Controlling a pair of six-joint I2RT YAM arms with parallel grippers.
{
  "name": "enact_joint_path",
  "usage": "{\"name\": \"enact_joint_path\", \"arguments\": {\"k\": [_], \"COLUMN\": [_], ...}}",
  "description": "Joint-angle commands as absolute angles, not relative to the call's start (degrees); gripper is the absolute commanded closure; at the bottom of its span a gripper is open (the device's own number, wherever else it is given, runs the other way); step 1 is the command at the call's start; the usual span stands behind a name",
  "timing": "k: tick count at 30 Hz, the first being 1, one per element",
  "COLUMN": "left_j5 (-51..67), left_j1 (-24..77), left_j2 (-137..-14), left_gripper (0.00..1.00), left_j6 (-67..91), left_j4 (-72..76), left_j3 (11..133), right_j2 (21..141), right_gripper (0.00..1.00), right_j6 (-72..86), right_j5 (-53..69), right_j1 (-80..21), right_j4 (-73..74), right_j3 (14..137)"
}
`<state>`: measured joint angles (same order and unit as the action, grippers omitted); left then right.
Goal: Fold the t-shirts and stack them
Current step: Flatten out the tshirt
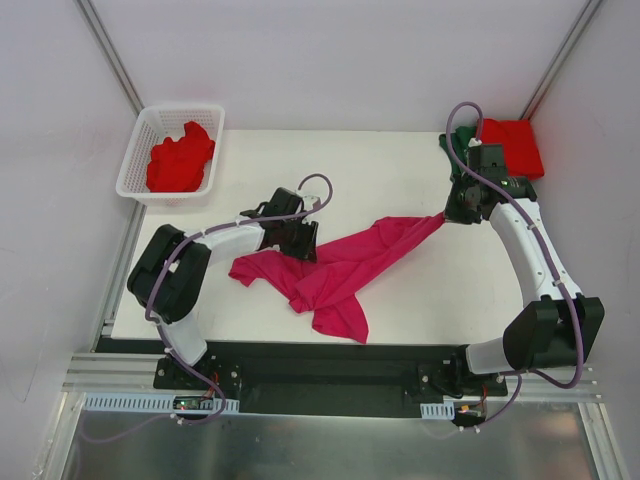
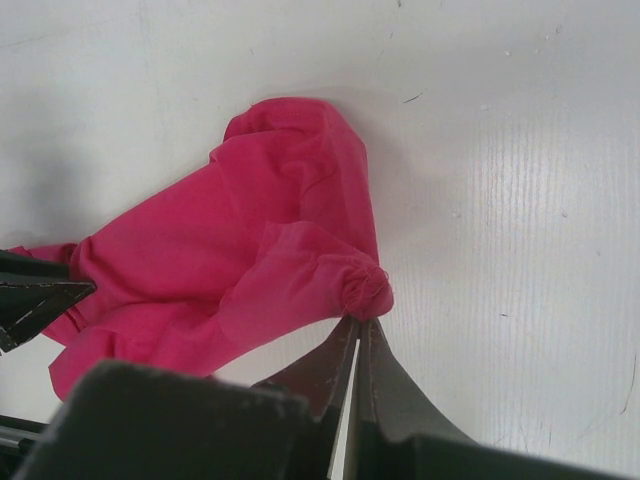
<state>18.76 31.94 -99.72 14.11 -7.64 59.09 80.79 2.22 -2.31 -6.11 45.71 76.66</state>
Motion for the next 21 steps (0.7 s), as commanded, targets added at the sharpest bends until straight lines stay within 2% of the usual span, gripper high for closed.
{"name": "enact_joint_path", "arguments": {"k": [1,2,3,11,21], "left_j5": [20.2,20.1,20.0,17.0,14.0], "left_j1": [32.4,32.3,32.3,31.8,23.1], "left_j2": [-100.0,-99.8,-99.5,-92.9,-76.6], "left_gripper": [0.83,0.94,0.96,0.96,0.92], "left_j6": [14.7,14.6,14.6,13.2,6.6], "left_j4": [-5.9,-5.9,-5.9,-10.4,-28.7], "left_j3": [59.0,59.1,58.9,60.8,78.0], "right_j2": [79.0,79.1,79.1,79.4,79.5], "right_gripper": [0.99,0.99,0.99,0.99,0.99], "right_j6": [1.3,1.3,1.2,1.3,1.3], "right_j5": [-2.4,-2.3,-2.2,-2.4,-3.0], "right_j1": [-6.4,-6.4,-6.4,-6.4,-6.5], "right_j4": [46.1,46.0,46.0,45.7,45.5], "right_j3": [78.0,78.0,77.9,77.5,78.5]}}
